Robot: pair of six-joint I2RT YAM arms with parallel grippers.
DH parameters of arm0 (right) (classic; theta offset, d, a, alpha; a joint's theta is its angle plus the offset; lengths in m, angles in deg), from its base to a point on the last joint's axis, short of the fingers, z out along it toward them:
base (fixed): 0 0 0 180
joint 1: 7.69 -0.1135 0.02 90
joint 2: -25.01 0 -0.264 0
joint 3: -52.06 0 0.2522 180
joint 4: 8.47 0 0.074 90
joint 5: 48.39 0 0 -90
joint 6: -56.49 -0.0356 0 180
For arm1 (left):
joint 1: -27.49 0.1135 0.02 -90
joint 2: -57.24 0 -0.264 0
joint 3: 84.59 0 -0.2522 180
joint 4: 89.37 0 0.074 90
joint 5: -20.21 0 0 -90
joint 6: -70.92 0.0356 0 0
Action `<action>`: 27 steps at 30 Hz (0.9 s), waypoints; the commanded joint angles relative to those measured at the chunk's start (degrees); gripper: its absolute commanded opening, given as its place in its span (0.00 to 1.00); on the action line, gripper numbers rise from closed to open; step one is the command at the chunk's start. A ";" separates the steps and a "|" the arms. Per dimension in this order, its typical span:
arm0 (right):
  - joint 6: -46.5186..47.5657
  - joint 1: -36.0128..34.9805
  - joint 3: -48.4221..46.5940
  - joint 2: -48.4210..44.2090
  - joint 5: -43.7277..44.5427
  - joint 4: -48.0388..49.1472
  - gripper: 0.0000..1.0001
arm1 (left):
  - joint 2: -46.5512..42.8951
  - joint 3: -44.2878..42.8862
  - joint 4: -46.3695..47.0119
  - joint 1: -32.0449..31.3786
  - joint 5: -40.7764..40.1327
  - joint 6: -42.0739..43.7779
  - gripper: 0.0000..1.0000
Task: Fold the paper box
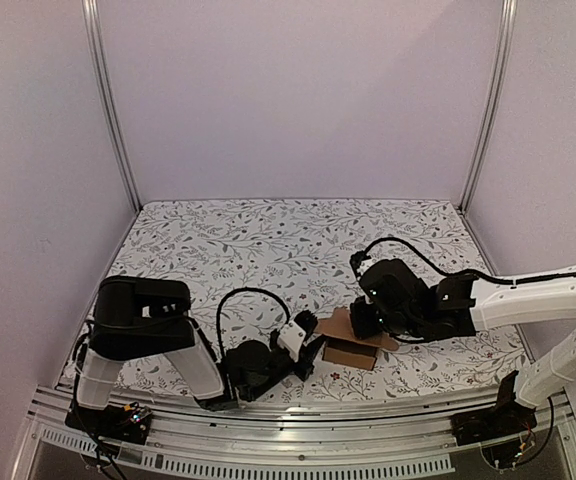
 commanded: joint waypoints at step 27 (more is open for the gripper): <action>-3.08 -0.12 6.05 -1.10 -0.53 3.76 0.00 | -13.06 7.66 -5.10 8.69 22.66 -5.29 0.00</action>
